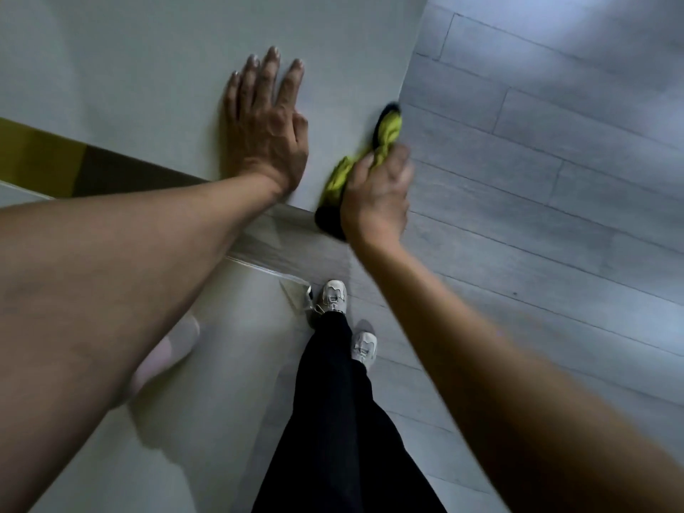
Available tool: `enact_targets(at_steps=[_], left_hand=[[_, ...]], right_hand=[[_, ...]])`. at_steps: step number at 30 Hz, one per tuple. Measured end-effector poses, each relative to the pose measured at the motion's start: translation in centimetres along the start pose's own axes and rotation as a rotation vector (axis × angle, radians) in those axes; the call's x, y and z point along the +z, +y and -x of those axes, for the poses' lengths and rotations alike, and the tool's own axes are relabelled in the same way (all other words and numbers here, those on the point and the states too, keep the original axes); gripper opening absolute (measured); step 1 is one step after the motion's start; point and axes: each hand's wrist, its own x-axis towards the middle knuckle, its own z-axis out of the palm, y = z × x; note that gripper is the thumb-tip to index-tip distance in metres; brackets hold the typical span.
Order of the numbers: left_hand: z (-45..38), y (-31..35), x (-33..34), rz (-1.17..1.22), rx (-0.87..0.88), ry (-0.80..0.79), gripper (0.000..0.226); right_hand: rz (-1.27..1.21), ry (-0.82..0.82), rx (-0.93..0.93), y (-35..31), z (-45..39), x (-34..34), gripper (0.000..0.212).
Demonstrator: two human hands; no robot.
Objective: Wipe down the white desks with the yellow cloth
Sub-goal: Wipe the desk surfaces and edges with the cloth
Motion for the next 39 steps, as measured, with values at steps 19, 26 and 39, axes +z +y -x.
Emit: enact_targets(at_steps=[19, 26, 39], left_hand=[[0.3, 0.4, -0.5, 0.02, -0.012, -0.043, 0.067], [0.0, 0.4, -0.5, 0.071, 0.004, -0.006, 0.066], [0.0, -0.2, -0.6, 0.281, -0.05, 0.093, 0.06]], right_hand=[[0.137, 0.212, 0.012, -6.8, -13.5, 1.0, 0.038], [0.342, 0.214, -0.1, -8.6, -17.2, 0.2, 0.044], [1.012, -0.181, -0.933, -9.7, -14.1, -2.2, 0.05]])
